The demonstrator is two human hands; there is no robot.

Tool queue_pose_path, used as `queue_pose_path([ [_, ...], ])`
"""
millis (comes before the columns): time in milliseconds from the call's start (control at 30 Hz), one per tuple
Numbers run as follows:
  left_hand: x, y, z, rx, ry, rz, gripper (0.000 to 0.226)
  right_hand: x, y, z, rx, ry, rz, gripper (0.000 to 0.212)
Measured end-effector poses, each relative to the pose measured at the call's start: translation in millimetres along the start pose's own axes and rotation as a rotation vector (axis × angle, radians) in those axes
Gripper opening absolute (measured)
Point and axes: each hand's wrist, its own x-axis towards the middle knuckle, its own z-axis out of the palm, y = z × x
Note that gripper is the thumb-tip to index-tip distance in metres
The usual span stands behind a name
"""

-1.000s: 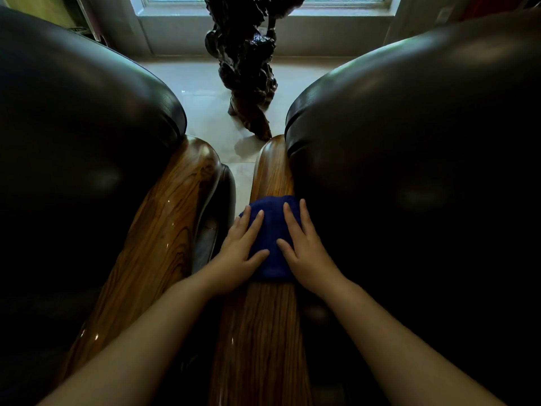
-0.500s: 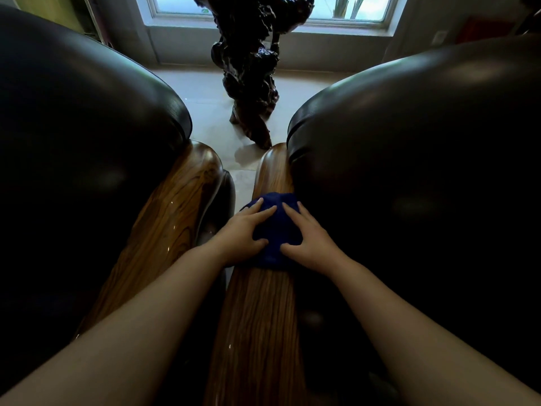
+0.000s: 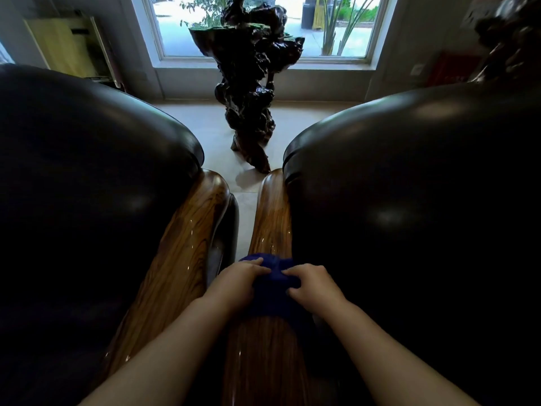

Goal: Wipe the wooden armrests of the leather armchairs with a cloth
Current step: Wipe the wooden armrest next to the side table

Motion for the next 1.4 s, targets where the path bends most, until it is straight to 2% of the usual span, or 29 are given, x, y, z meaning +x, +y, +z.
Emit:
queue_pose_path([
  [100,-24.7,11.6,-9.7,-0.055,-0.034,0.005,0.048,-23.6,-9.1,-14.4,0.042,-0.083,0.030,0.032],
  [300,-78.3,48.4,-62.8,-0.171,-0.001,0.019,0.041,-79.8,-41.8,-86.8,0.176,-0.177,0.001,0.032],
  [533,-183.5,149.4,-153.5,-0.096,-0.020,0.144,0.042,-210.6,-95.7,-200.8,0.142,-0.107,-0.064,0.039],
  [733,-268.5,266.0,-186.8,-0.064,-0.044,0.246,0.043,-348.1,-96.9,-291.7,0.174,-0.027,-0.047,0.035],
  [900,-306.6,380.2,-165.7,-0.073,-0.079,0.354,0.044,-452.8,-46.0,-362.8,0.193,0.043,0.020,0.036],
  [1133,-332.2,568.0,-94.9,-0.064,-0.105,0.491,0.041,-591.9,81.2,-456.0,0.208,0.148,0.048,0.030],
  [1400,-321.3,744.6,-27.3,0.001,-0.103,0.614,0.044,-681.4,215.1,-551.3,0.203,0.247,0.110,0.032],
])
